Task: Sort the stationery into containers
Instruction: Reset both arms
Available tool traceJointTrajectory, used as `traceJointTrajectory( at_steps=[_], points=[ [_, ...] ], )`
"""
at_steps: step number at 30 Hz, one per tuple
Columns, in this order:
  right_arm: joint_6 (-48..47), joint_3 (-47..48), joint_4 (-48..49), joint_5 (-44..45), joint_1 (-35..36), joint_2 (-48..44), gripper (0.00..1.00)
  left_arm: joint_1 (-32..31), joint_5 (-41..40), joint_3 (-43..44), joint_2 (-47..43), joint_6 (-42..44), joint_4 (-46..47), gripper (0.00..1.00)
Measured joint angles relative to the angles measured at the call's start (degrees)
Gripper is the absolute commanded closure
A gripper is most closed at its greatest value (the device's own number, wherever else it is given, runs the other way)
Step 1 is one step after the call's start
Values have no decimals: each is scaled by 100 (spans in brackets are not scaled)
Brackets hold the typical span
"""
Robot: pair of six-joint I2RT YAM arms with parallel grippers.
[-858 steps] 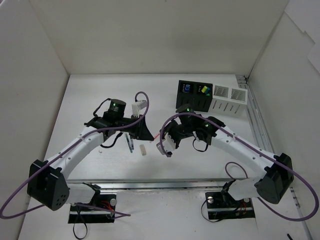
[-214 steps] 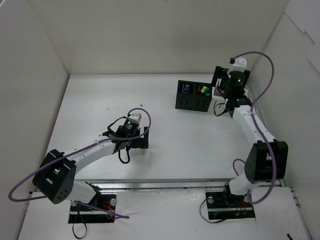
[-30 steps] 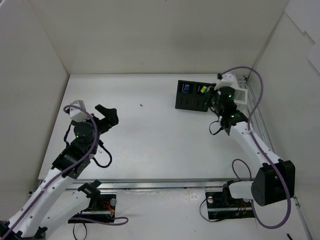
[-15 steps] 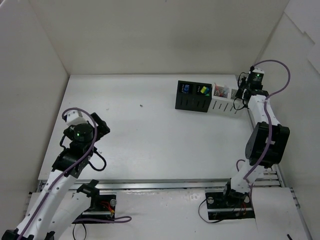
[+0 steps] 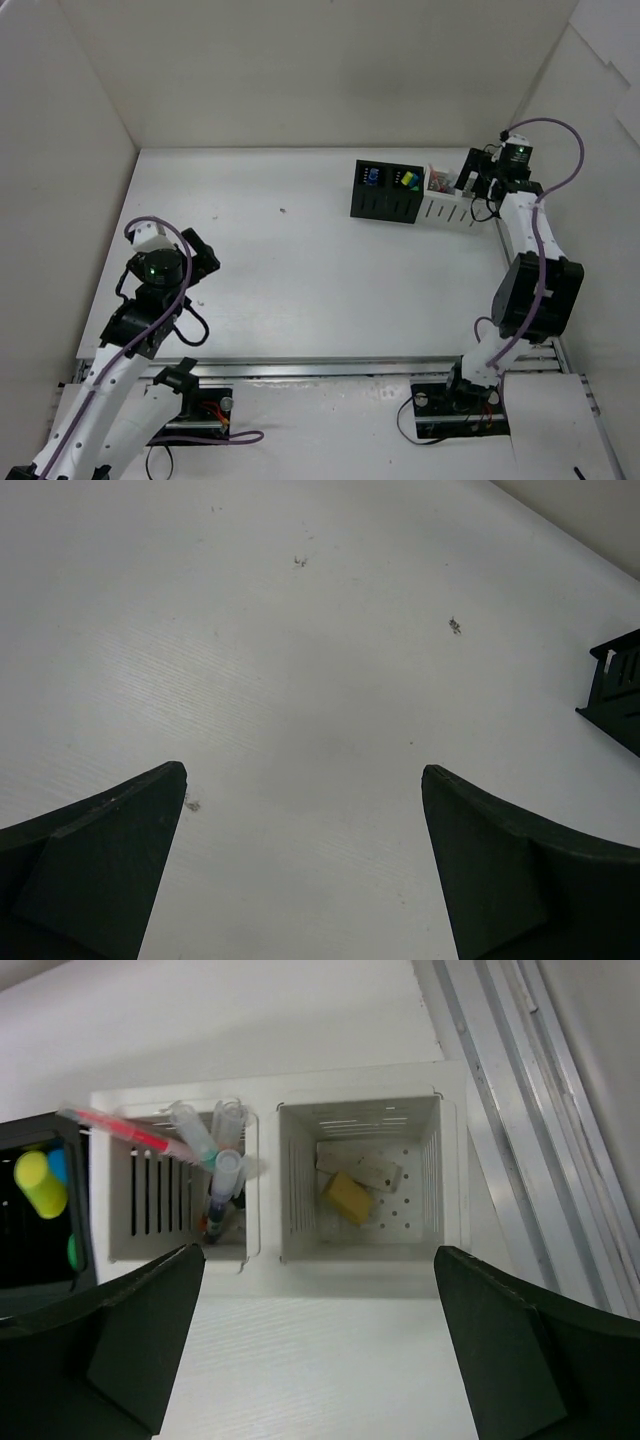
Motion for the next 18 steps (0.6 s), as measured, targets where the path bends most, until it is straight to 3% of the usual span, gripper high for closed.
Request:
traceJointTrajectory(
  at_steps=[5, 12, 18],
  points=[
    [103, -787, 11, -15, 13, -1429, 2, 0, 46, 149, -212, 37, -251, 1],
    [586, -2704, -66, 144, 533, -4531, 2, 0, 87, 223, -494, 33, -468, 1],
    [811, -3936, -686, 223, 756, -5866, 2, 0, 127, 223, -595, 33, -494, 1]
  ],
)
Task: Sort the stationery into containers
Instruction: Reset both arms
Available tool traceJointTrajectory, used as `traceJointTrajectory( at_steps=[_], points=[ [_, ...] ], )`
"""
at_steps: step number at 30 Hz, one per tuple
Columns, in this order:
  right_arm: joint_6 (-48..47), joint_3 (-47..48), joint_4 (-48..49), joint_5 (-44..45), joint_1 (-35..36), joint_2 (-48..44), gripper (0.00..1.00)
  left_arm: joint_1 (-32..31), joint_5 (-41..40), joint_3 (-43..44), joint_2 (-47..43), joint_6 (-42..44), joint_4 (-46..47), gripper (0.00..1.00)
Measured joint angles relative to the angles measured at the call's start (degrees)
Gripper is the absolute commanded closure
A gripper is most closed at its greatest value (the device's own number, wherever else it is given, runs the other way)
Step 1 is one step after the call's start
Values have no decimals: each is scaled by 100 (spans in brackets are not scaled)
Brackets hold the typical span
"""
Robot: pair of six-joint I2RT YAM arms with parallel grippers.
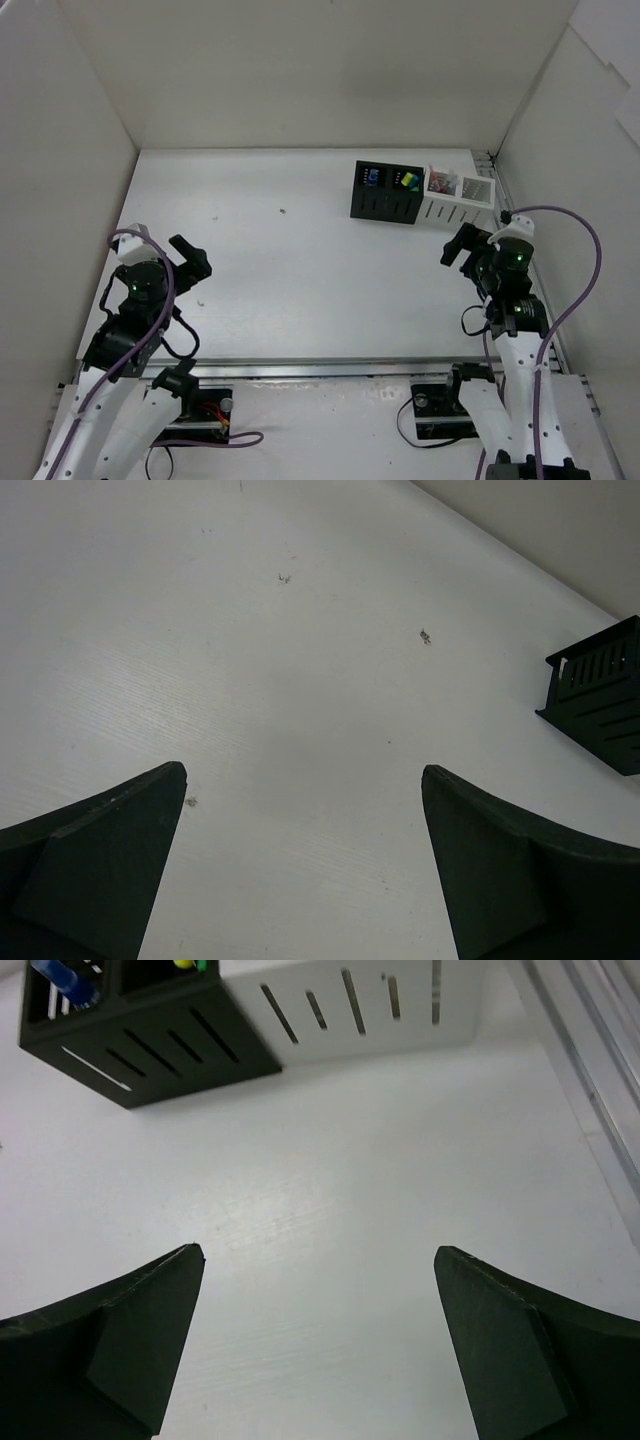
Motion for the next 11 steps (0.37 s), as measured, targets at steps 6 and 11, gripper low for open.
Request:
traceJointTrajectory(
  at_steps=[6, 11],
  points=[
    [13, -293, -339, 188, 0, -501, 2, 0, 31, -85, -138, -2, 9, 1],
    [17, -293, -337, 251, 0, -813, 2, 0, 31, -221, -245, -24, 17, 1]
  ],
)
